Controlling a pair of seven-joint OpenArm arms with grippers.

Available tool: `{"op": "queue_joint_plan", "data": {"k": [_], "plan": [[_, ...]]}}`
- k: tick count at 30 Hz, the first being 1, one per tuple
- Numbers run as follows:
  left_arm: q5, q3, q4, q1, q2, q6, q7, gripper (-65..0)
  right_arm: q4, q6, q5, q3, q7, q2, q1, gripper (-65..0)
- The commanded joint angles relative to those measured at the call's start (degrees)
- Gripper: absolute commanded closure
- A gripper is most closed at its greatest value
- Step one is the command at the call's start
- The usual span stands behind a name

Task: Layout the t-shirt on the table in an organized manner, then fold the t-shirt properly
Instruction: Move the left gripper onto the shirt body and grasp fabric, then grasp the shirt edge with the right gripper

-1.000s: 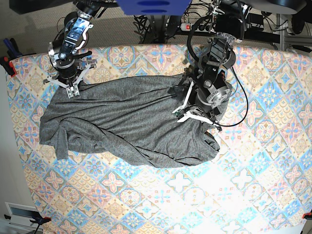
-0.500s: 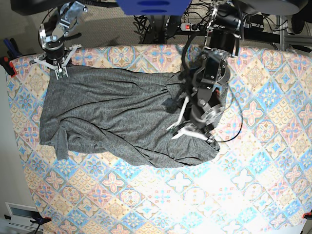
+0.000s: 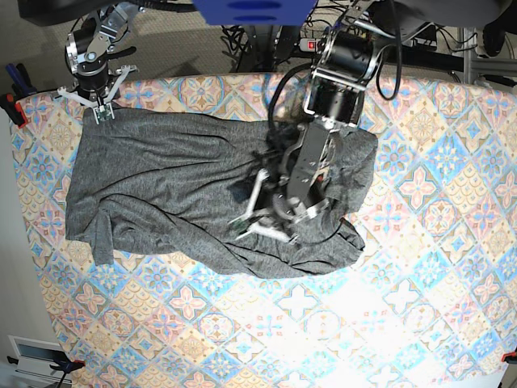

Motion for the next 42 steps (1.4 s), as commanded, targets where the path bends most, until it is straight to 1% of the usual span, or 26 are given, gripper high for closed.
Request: {"op": "queue_joint_plan", "data": {"k": [1,4,6,9,11,13,16,17,18,19,22,23,27,29,32,34,36,39,42], "plan": [[-0.1,-0.21,1.17,-1.59,0.14,0.51,-0.65,-10.5,0.87,-0.47,0.58,0.41,0.79,0.44,-0.17,0.0],[-0.19,-0.03,-1.2,-2.73,0.14,0.51,-4.43,-10.5,1.31,-0.47,0.58,0.23,0.79,0.44,0.09,0.0],[-0.19,-0.03,-9.64,-4.93,0.14,0.51,-8.56,-10.5,1.4,-0.47,0.58,0.14,0.79,0.44,0.27,0.0],[-1.42,-0.56,-26.78,-10.12,0.14,0.51,-14.54,-10.5,1.49,-0.47,0.58,0.14,0.79,0.37,0.27,0.0],[-3.0,-1.61,-34.35,-13.46,0.14,0.51,-18.49,-10.4,1.58,-0.47,0.58,0.23,0.79,0.37,0.27,0.0],[-5.38,-5.48,-39.88,-16.36,0.14,0.51,-21.83,-10.2,2.72,-0.47,0.67,0.23,0.79,0.37,0.35,-0.4],[-6.43,-12.25,-43.14,-19.08,0.14,0.51,-25.7,-10.4,5.53,-0.47,2.43,0.23,0.87,0.37,1.23,-1.7],[-6.52,-13.92,-44.1,-19.87,0.14,2.58,-27.29,-10.4,6.68,-0.47,3.3,0.32,0.87,0.37,1.85,-2.5],[-6.43,-15.15,-45.69,-20.66,0.14,5.74,-28.87,-10.4,7.73,-0.47,3.74,0.32,0.87,0.37,2.29,-3.4],[-6.43,-15.33,-47.62,-21.63,0.14,7.68,-30.27,-10.4,8.43,-0.47,3.92,0.32,0.87,0.37,2.37,-4.4],[-6.7,-15.33,-53.6,-24.53,0.14,9.79,-32.91,-10.4,9.05,-0.47,4.01,0.32,1.14,0.37,3.78,-7.1],[-6.96,-15.59,-55.36,-25.15,-0.38,10.75,-33.88,-10.4,9.05,-0.47,4.01,0.23,1.23,0.37,4.13,-7.9],[-7.14,-15.77,-55.88,-25.41,-3.28,18.23,-37.92,-10.4,9.05,-0.47,4.01,-0.12,1.31,0.37,4.84,-9.8],[-7.14,-15.77,-55.88,-25.41,-4.07,20.34,-38.1,-10.4,8.96,-0.47,3.92,-1.0,1.31,0.37,4.84,-9.8],[-7.14,-15.85,-55.88,-25.41,-4.95,22.01,-38.1,-10.4,8.87,-0.47,3.92,-4.69,1.23,0.37,4.57,-9.8],[-7.84,-17.26,-55.88,-25.32,-5.39,23.68,-38.1,-10.4,8.61,-0.47,3.92,-7.68,0.87,0.37,4.66,-9.8],[-8.63,-19.11,-55.88,-25.32,-5.39,23.94,-38.01,-10.4,7.99,-0.47,3.92,-10.49,0.87,0.37,4.4,-9.8],[-8.54,-19.11,-55.88,-24.88,-5.13,23.76,-37.92,-10.4,7.03,-0.47,3.74,-13.66,0.61,0.37,3.96,-9.8],[-8.54,-19.11,-55.62,-23.74,-4.51,23.76,-37.92,-10.4,5.36,-0.47,1.81,-16.21,-3.7,0.62,2.46,-9.6]]}}
